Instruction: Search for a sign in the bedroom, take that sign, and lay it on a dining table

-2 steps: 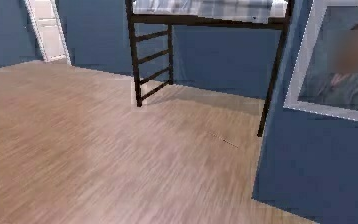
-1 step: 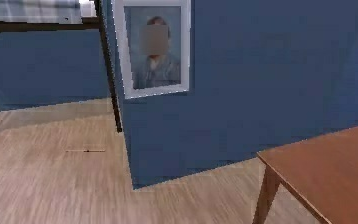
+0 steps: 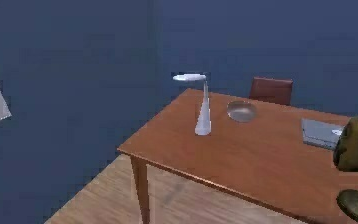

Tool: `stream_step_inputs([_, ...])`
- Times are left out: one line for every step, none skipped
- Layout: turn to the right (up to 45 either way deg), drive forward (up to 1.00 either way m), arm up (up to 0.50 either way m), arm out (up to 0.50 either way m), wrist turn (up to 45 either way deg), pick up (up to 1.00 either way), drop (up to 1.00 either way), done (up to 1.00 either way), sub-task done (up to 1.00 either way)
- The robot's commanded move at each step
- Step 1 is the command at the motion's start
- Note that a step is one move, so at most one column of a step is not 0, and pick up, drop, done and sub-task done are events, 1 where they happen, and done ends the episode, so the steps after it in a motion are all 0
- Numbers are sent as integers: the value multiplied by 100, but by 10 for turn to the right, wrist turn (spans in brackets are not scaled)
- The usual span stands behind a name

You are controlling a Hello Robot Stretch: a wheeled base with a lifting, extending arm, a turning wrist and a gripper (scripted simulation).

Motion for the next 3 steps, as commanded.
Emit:
stream_step_inputs([450,0,0,0,0,0,0,0,0])
stream_step_inputs([-450,0,0,0,0,0,0,0,0])
stream_step_inputs([-450,0,0,0,0,0,0,0,0])
